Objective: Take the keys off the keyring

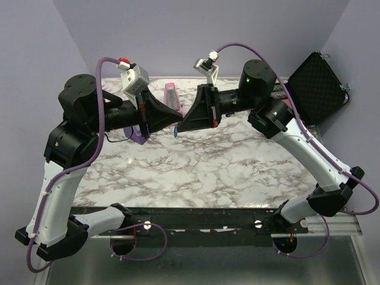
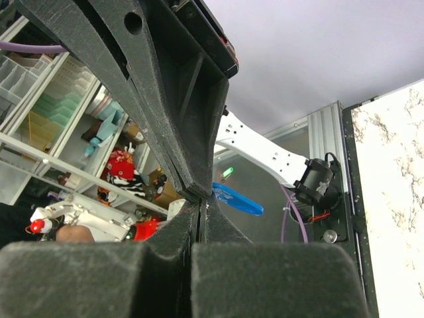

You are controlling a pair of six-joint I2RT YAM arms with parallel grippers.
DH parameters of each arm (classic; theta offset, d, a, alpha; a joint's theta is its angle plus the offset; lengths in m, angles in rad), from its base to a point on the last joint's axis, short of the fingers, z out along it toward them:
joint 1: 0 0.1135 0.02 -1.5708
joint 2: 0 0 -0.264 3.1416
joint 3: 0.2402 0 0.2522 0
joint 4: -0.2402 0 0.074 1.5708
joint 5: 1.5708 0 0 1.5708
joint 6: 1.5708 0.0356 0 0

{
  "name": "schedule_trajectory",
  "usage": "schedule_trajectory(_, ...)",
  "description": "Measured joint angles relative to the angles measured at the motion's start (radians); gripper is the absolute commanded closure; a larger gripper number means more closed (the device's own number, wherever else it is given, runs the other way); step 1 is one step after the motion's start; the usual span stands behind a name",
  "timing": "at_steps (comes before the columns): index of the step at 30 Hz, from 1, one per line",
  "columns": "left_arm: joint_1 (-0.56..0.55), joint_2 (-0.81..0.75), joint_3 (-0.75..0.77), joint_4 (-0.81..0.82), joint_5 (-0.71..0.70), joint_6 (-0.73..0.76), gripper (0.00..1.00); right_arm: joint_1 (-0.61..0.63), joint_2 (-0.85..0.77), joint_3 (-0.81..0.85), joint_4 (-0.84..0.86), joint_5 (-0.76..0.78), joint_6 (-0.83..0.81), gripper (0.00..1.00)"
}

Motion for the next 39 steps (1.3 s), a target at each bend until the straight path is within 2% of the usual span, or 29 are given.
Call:
schedule_trajectory(5, 0.000, -0.005, -0.005, -0.003, -0.006, 0.002, 1.00, 0.000, 0.000, -0.001, 0.000, 0.004, -0.002, 0.99)
schedule_trajectory(6, 0.000, -0.005, -0.005, -0.003, -0.008, 0.002, 0.97, 0.000, 0.000, -0.002, 0.000, 0.005, -0.002, 0.99)
schedule_trajectory(7, 0.000, -0.005, -0.004, -0.005, -0.009, 0.002, 0.91, 0.000, -0.001, -0.004, 0.000, 0.007, -0.002, 0.99)
schedule_trajectory(9, -0.002, -0.005, 0.000, -0.008, -0.016, -0.002, 0.70, 0.000, -0.003, -0.008, 0.000, 0.010, -0.002, 0.99)
schedule_trajectory(11, -0.005, -0.002, 0.008, -0.014, -0.039, -0.013, 0.54, 0.001, -0.007, -0.012, 0.000, 0.016, -0.001, 0.99)
schedule_trajectory(15, -0.006, 0.013, 0.038, -0.018, -0.105, -0.056, 0.36, 0.002, -0.027, -0.013, 0.006, 0.029, 0.002, 0.99)
schedule_trajectory(18, -0.011, 0.023, 0.066, -0.016, -0.145, -0.102, 0.28, 0.003, -0.040, -0.013, 0.024, 0.043, 0.002, 0.99)
schedule_trajectory(19, -0.013, 0.024, 0.069, -0.014, -0.151, -0.111, 0.20, 0.004, -0.044, -0.013, 0.032, 0.047, 0.002, 0.99)
schedule_trajectory(20, -0.014, 0.024, 0.071, -0.007, -0.165, -0.129, 0.17, 0.005, -0.048, -0.013, 0.043, 0.053, 0.002, 0.99)
schedule_trajectory(25, -0.014, 0.011, 0.061, 0.044, -0.209, -0.207, 0.16, 0.016, -0.050, -0.013, 0.072, 0.071, 0.006, 0.99)
schedule_trajectory(30, 0.014, -0.028, -0.016, 0.132, -0.211, -0.298, 0.16, 0.019, -0.048, -0.012, 0.098, 0.097, 0.010, 0.99)
schedule_trajectory(39, 0.152, -0.145, -0.204, 0.377, -0.101, -0.513, 0.21, 0.021, -0.008, 0.040, 0.136, 0.131, 0.010, 0.99)
